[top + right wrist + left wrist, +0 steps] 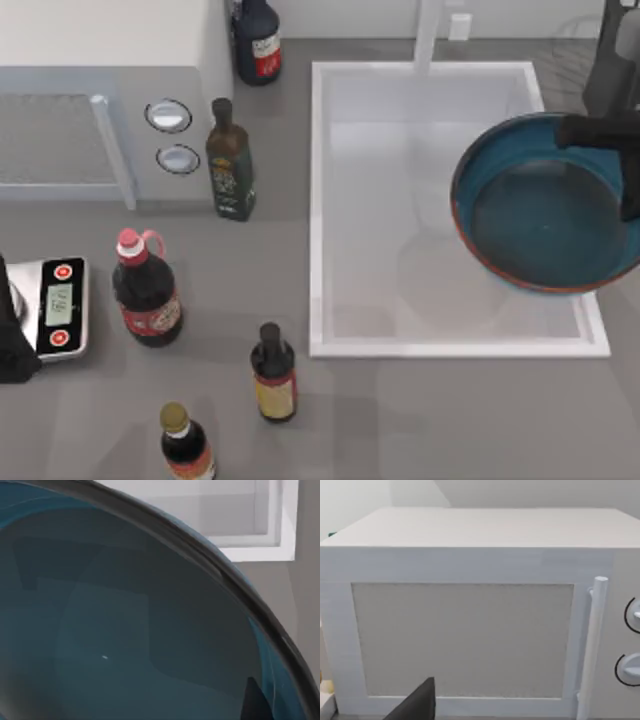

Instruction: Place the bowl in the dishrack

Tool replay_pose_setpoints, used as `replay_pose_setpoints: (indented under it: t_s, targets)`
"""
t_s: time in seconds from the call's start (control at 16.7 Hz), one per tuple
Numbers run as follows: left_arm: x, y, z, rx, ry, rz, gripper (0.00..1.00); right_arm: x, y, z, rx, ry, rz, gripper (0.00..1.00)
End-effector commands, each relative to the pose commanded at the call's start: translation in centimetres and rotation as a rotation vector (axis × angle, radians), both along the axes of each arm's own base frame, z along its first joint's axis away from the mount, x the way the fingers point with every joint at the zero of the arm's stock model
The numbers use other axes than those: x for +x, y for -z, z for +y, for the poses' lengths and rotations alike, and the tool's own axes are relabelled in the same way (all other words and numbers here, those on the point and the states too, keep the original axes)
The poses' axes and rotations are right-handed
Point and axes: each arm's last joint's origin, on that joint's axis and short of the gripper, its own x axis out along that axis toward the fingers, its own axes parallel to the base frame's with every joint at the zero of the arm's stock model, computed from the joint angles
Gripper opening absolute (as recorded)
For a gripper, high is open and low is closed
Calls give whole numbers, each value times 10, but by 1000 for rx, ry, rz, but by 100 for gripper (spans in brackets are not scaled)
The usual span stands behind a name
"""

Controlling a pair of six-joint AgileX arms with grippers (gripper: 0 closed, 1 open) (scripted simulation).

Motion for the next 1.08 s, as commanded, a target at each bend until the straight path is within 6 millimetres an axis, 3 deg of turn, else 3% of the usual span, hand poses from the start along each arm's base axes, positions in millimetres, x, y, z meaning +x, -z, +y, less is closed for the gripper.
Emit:
replay_pose_setpoints:
  t_s: [0.24, 0.54, 0.78, 1.08]
  targets:
    - [0, 0, 0, 0, 0, 0, 100, 14, -12, -49, 158, 82, -230, 0]
    - [0, 0, 0, 0, 0, 0, 100, 15, -30, -132, 232, 149, -691, 0]
    - [0, 0, 0, 0, 0, 0, 100, -18, -55, -187, 111, 125, -1087, 0]
    - [0, 0, 0, 0, 0, 0, 100, -65, -78, -212, -99, 55, -1367, 0]
